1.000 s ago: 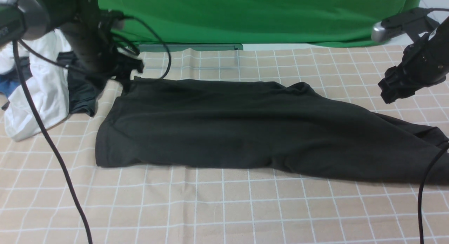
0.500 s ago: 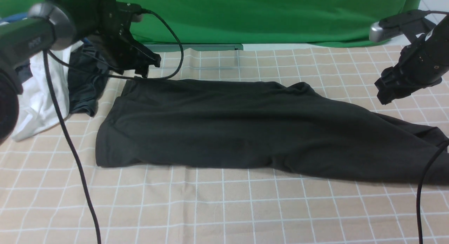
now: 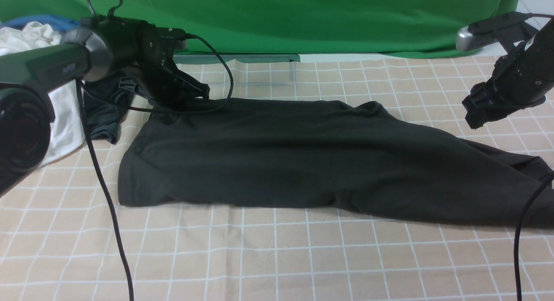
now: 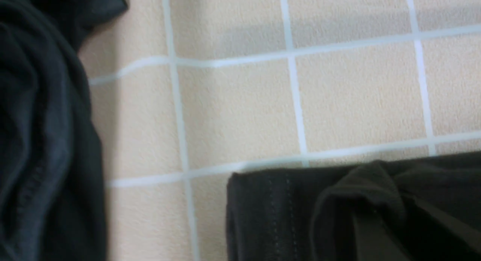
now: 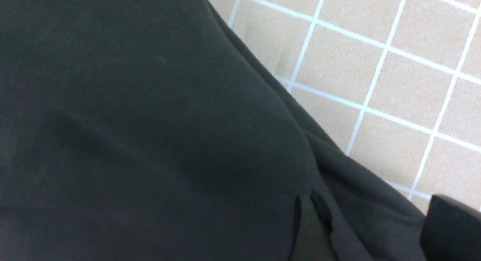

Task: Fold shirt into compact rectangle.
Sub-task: 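Pull the folded dark garment lengthwise by its ends to straighten it flat on the table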

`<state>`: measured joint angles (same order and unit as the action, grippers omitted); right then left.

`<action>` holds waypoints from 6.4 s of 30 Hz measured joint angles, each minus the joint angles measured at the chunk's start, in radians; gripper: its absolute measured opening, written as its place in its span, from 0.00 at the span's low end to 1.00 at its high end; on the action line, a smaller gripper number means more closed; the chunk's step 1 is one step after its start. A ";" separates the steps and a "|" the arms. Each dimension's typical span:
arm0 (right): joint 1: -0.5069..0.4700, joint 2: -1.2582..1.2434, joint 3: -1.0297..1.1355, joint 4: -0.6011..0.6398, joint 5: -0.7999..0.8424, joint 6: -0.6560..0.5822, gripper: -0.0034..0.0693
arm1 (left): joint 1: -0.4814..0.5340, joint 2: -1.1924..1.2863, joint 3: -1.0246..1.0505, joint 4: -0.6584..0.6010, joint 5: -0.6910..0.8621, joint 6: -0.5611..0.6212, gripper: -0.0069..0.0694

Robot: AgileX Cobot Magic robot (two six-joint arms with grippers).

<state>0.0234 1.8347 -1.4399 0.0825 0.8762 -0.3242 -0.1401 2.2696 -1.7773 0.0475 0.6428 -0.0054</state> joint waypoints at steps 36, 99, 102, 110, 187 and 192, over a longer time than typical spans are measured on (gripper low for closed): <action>0.015 0.186 -0.086 0.061 -0.017 -0.029 0.74 | 0.006 -0.241 0.055 -0.117 0.262 0.069 0.11; 0.195 0.431 -0.396 0.413 -0.168 -0.229 0.62 | -0.050 -0.371 0.362 -0.181 0.185 0.081 0.12; 0.202 0.447 -0.396 0.390 -0.202 -0.229 0.57 | -0.050 -0.371 0.362 -0.180 0.189 0.081 0.12; 0.212 0.466 -0.399 0.312 -0.290 -0.202 0.50 | -0.050 -0.371 0.362 -0.180 0.189 0.081 0.12; -0.228 0.095 0.042 0.014 0.076 0.196 0.98 | 0.130 -0.783 0.723 -0.321 0.151 0.168 0.12; -0.228 0.186 0.044 0.007 0.026 0.211 0.95 | 0.130 -0.909 0.738 -0.338 0.185 0.190 0.12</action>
<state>-0.2044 2.0210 -1.3959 0.0896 0.9022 -0.1130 -0.0099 1.3610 -1.0394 -0.2907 0.8275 0.1850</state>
